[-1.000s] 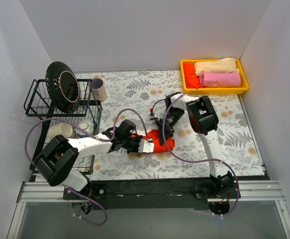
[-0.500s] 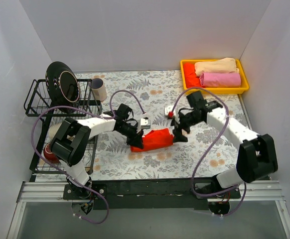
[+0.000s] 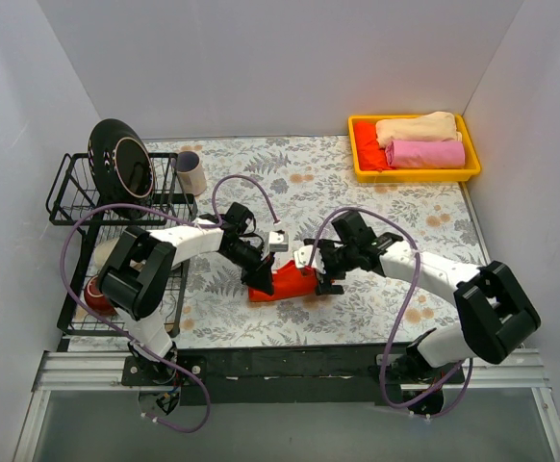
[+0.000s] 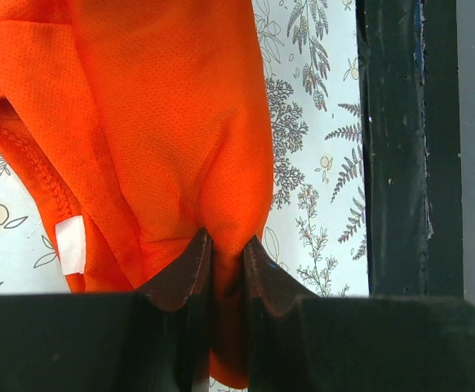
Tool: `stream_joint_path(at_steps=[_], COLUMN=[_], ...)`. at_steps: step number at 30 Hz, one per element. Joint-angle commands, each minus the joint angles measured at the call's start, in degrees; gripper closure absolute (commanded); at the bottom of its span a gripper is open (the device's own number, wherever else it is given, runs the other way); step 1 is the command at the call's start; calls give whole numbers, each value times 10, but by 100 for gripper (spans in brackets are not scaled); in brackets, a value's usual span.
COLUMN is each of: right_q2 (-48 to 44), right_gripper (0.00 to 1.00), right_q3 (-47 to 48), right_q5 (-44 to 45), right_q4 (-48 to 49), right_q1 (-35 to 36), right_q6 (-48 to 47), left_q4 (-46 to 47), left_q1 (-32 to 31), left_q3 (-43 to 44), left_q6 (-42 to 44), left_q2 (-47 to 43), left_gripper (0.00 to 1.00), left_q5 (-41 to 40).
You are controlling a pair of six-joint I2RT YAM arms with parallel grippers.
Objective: Roll the t-shirts
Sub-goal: Roll the T-shirt to the center of the board.
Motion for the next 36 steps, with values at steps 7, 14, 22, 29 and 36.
stream_joint_path(at_steps=[7,14,22,29,36], right_q2=[29,40,85,111,173], right_gripper=[13,45,82,82,81], right_q3=[-10,-39,-6,134,200], right_q5=[-40,6,49,-49,-52], right_q4=[7,52,-13,-383,-540], right_q1=[16,33,30,-38,-56], right_q6=[-112,-80,-20,-89,-128], left_q4=[-3,-4,-44,-152,-170], left_q1=[7,11,25,33,32], left_q3=[34,45,38,91,77], left_q6=[2,-5,40,40,30], left_q2=[21,29,3,-4,-7], left_gripper=[100,100,100,100,100], left_q5=[21,23,-6,23,23])
